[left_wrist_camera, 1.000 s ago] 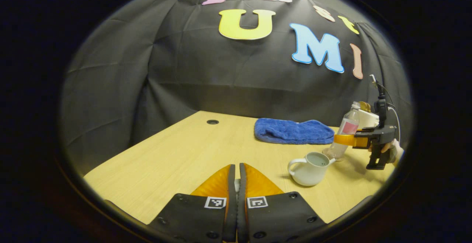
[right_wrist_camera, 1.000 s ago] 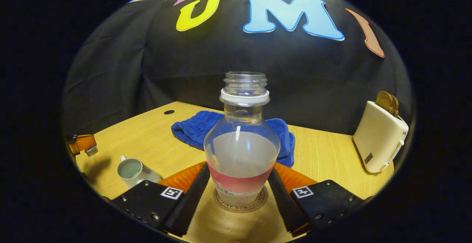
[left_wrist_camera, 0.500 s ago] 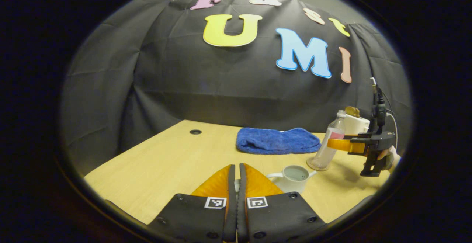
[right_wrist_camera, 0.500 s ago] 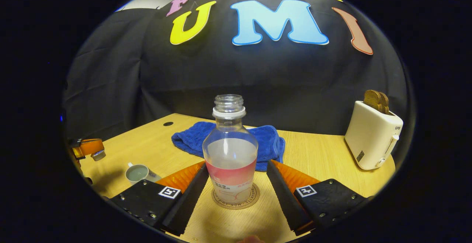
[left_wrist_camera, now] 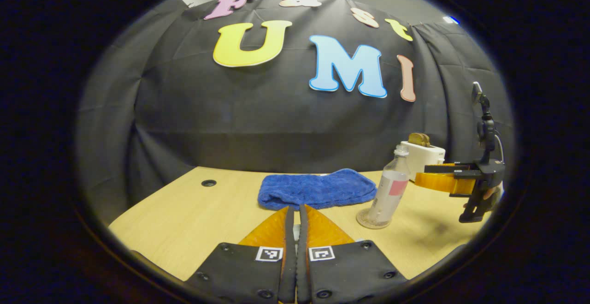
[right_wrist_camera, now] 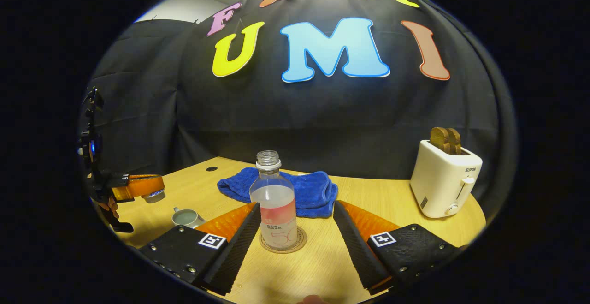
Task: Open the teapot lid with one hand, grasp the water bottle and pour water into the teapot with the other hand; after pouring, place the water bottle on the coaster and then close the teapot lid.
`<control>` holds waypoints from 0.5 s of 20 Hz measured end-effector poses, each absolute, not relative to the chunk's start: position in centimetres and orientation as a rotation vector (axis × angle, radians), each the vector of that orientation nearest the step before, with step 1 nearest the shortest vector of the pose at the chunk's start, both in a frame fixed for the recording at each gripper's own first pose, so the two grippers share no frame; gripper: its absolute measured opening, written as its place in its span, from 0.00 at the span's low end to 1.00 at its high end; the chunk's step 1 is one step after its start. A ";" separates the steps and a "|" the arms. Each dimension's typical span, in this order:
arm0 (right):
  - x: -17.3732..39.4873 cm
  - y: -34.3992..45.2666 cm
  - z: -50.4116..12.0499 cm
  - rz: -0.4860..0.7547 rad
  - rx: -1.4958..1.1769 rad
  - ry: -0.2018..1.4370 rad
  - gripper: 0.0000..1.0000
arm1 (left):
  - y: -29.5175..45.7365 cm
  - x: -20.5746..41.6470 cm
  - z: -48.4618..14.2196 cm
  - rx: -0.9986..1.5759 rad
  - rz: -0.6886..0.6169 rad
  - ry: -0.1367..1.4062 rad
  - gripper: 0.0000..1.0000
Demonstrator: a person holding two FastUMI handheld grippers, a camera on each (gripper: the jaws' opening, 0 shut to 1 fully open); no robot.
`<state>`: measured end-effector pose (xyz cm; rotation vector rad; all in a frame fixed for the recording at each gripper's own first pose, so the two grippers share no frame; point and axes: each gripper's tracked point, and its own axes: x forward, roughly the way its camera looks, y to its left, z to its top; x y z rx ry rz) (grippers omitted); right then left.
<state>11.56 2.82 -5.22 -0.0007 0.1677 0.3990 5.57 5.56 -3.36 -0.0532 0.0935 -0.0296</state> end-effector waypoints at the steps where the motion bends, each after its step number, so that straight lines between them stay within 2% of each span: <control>1: 11.3 2.2 -5.0 0.388 -0.013 0.158 0.98 | 5.0 6.0 -3.4 -0.049 -0.039 0.093 0.07; 10: 8.8 -2.7 -3.5 0.332 -0.046 0.115 0.98 | 1.8 8.7 -5.9 -0.006 -0.073 0.132 0.07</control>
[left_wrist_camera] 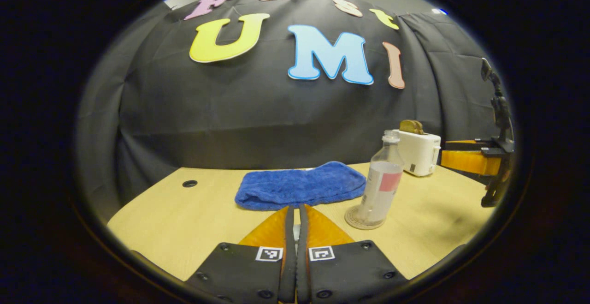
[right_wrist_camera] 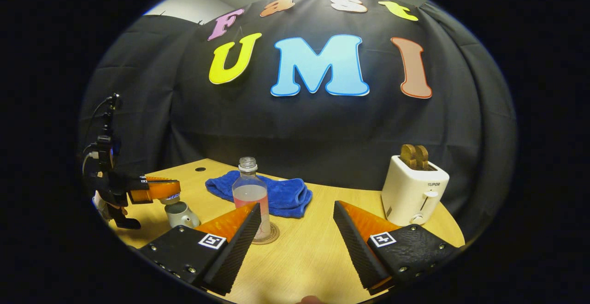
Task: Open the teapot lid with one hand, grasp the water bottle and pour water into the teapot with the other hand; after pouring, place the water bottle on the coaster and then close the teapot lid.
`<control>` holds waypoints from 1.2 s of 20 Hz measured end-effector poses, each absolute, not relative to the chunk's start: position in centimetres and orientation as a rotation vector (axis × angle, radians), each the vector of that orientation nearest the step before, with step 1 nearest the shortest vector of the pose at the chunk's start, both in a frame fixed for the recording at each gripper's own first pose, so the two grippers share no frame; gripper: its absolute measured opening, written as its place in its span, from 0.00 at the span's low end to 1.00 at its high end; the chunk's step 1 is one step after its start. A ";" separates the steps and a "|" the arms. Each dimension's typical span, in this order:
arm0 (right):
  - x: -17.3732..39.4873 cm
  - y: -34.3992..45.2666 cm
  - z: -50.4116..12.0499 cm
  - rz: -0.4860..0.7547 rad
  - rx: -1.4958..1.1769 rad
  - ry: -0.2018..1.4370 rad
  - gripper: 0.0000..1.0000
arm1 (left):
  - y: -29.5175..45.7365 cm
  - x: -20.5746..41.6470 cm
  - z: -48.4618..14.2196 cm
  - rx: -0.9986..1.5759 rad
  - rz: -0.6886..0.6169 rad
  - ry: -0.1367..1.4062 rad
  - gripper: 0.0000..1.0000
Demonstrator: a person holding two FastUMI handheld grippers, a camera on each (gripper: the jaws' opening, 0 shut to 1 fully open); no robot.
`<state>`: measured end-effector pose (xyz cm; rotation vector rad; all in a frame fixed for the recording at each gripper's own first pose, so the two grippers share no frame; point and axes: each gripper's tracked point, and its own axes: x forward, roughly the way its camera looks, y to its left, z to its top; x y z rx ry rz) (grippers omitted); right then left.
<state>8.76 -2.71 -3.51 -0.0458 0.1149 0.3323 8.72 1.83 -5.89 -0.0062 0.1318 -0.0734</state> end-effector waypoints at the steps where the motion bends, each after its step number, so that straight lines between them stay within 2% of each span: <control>1: 8.5 -3.0 -3.5 0.332 -0.040 0.118 0.98 | 1.8 8.9 -6.2 -0.007 -0.074 0.137 0.06; 18: 7.6 -5.8 -4.1 0.295 -0.015 0.135 0.98 | 0.9 9.0 -8.7 -0.006 -0.068 0.173 0.06; 21: 7.6 -6.1 -4.0 0.290 -0.018 0.132 0.98 | 1.5 9.2 -8.5 -0.018 -0.054 0.162 0.22; 22: 7.6 -6.1 -3.9 0.288 -0.018 0.130 0.98 | 1.8 9.3 -8.4 -0.011 -0.045 0.159 0.36; 24: 7.7 -6.3 -3.6 0.281 -0.017 0.124 0.98 | 2.1 9.3 -7.9 -0.011 -0.037 0.142 0.46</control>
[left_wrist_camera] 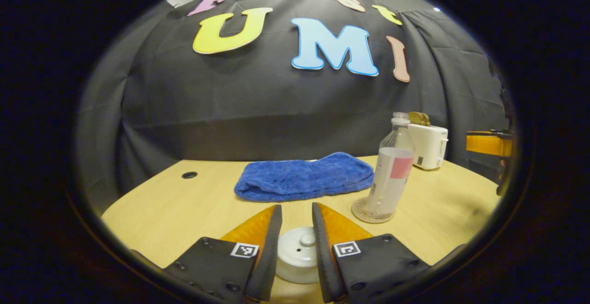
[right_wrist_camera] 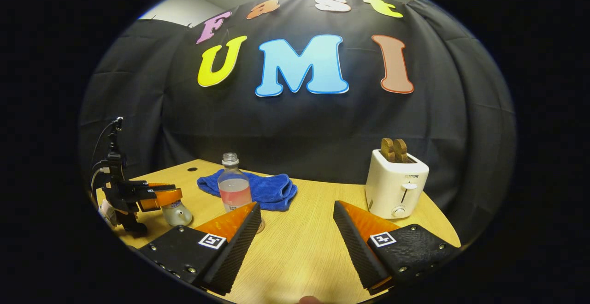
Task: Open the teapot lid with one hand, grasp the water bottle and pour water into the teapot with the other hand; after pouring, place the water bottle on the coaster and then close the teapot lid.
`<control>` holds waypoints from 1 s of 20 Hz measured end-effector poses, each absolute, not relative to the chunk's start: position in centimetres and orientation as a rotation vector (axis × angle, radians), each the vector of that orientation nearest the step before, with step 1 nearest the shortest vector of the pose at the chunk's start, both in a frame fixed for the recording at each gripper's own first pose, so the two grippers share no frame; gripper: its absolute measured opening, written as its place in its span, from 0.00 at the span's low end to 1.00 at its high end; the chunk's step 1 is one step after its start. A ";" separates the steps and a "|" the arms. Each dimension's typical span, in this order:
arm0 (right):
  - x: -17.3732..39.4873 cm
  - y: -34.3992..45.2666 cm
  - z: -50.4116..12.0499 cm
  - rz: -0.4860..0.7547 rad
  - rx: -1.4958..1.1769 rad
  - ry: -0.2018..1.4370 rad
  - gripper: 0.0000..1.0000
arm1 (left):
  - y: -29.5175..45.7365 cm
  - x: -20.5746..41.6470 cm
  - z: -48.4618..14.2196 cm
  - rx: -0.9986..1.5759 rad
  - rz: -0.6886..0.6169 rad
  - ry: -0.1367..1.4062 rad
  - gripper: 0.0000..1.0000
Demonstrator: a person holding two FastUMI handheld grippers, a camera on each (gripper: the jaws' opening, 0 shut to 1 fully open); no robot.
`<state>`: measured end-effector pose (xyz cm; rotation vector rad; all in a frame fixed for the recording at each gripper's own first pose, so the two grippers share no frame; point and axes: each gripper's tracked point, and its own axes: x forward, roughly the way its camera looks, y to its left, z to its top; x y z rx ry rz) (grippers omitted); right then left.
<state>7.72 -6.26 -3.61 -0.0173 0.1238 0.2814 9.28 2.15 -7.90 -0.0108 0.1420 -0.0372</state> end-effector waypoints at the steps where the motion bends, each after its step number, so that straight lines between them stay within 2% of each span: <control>1: 7.8 -6.3 -3.7 0.279 -0.015 0.124 0.98 | 2.2 9.2 -7.6 -0.010 -0.037 0.135 0.47; 11: 7.1 -6.0 -2.6 0.245 -0.011 0.133 0.98 | 1.0 6.8 -3.6 -0.006 -0.051 0.094 0.45; 20: 1.3 -1.3 1.2 0.241 -0.035 0.122 0.98 | -0.5 -1.3 3.6 -0.015 -0.057 0.042 0.45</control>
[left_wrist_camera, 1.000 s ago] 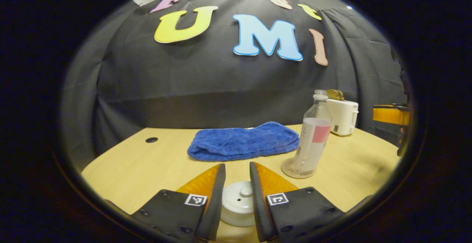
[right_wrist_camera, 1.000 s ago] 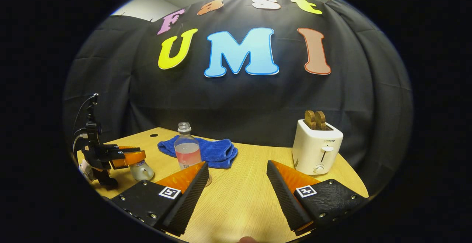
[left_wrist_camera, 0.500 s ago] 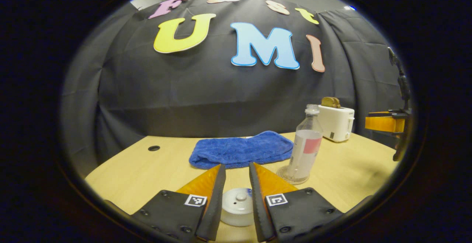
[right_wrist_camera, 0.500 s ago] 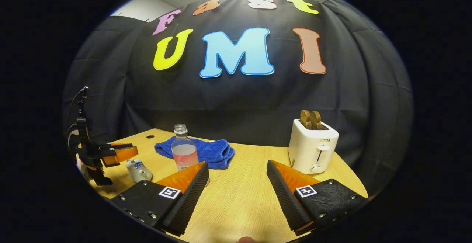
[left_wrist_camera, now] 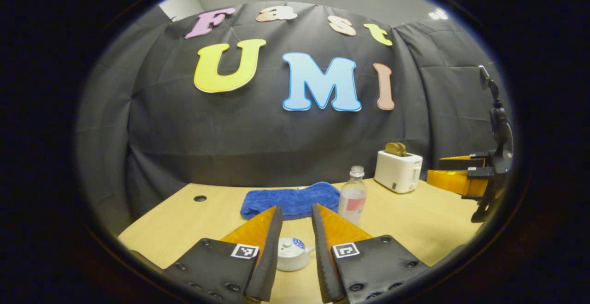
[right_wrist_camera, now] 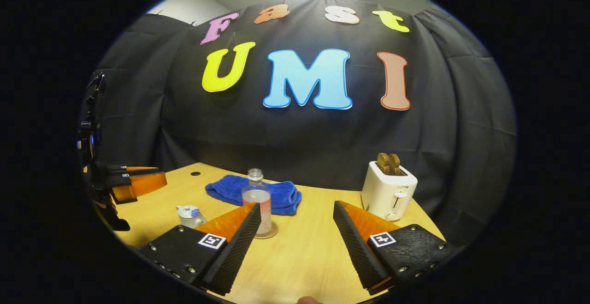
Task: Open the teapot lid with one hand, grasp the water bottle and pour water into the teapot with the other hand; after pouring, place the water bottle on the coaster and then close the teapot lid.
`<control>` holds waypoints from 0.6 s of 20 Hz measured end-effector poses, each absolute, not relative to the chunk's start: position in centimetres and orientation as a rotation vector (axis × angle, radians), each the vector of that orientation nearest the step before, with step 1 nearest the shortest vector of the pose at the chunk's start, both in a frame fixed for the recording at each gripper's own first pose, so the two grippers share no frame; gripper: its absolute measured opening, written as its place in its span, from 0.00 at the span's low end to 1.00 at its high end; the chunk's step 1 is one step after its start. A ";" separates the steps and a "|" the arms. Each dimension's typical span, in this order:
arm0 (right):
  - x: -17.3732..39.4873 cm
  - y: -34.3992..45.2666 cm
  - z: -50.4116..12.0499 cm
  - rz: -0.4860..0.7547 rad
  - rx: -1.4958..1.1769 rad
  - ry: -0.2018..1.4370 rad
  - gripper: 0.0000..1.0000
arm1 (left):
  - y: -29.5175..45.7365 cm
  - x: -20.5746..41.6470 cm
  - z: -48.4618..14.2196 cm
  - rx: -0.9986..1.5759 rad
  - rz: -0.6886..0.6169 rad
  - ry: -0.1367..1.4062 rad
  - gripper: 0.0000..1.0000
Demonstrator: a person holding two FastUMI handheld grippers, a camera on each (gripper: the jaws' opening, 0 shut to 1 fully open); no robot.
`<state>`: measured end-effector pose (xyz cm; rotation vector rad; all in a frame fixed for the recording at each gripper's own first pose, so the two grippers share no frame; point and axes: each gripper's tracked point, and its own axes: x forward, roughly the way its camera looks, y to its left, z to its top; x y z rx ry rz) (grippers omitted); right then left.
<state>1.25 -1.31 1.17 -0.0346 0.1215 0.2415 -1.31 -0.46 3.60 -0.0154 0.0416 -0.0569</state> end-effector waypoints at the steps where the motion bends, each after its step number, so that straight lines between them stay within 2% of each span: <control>1: 0.3 -0.5 1.5 0.250 -0.021 0.124 0.94 | -0.5 -2.4 4.0 -0.024 -0.052 0.045 0.45; 3: -1.7 1.0 2.2 0.260 -0.001 0.113 0.98 | -0.6 -4.5 4.7 -0.037 -0.046 0.037 0.44; 8: -6.1 3.8 3.1 0.252 0.015 0.063 0.98 | -1.3 -9.4 5.5 -0.064 -0.047 0.010 0.43; 9: -7.0 4.2 3.3 0.255 0.018 0.052 0.94 | -1.4 -10.2 5.6 -0.064 -0.047 0.002 0.43; 10: -7.7 4.5 3.4 0.254 0.018 0.041 0.98 | -1.5 -11.0 5.6 -0.060 -0.042 -0.005 0.43; 12: -8.8 4.9 3.7 0.249 0.014 0.024 0.98 | -1.5 -12.4 5.8 -0.050 -0.034 -0.017 0.43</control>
